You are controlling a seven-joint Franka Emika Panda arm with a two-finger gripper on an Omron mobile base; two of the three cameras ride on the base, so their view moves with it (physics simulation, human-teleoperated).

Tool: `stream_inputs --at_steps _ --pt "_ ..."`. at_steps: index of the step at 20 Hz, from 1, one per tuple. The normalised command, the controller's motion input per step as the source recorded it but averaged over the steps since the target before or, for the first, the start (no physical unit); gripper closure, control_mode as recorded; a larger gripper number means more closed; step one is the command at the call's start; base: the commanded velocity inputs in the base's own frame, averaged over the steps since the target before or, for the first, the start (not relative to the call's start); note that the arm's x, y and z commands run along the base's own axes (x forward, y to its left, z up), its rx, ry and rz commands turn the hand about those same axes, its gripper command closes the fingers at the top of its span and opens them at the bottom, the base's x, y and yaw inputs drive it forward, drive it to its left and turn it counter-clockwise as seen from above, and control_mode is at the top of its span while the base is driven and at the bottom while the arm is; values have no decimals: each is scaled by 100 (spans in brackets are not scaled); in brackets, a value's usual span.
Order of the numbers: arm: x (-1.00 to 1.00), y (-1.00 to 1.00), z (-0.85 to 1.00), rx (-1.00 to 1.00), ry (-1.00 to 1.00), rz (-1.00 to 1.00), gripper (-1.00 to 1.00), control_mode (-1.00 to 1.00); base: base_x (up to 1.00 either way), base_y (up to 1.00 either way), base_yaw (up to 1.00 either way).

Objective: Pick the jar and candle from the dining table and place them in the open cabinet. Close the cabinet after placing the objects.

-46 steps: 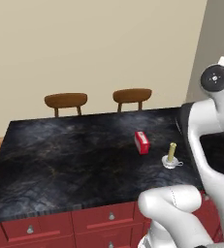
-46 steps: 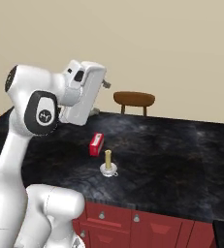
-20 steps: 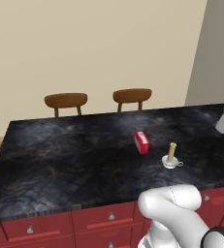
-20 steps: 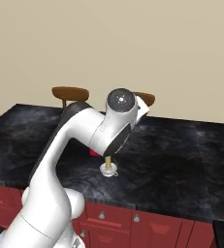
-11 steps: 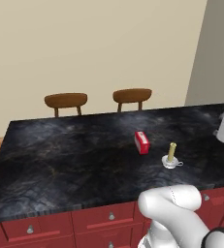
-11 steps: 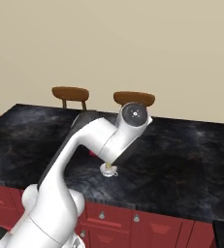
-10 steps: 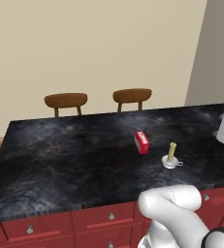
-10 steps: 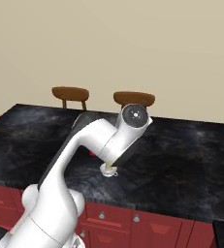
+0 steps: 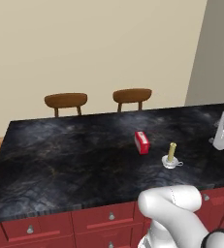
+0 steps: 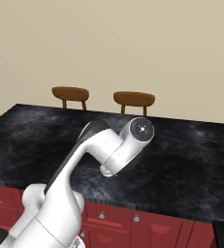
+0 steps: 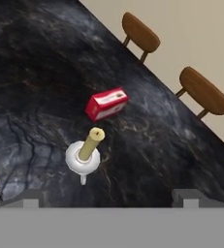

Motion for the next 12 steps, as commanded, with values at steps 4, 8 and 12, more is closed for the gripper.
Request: stream_inputs --at_steps 4,8,12 --pt "5 0 -45 6 -1 7 -100 -100 0 0 0" --pt "12 0 -42 3 0 7 -100 -100 0 0 0" --pt "7 0 -47 2 0 9 -100 -100 0 0 0"
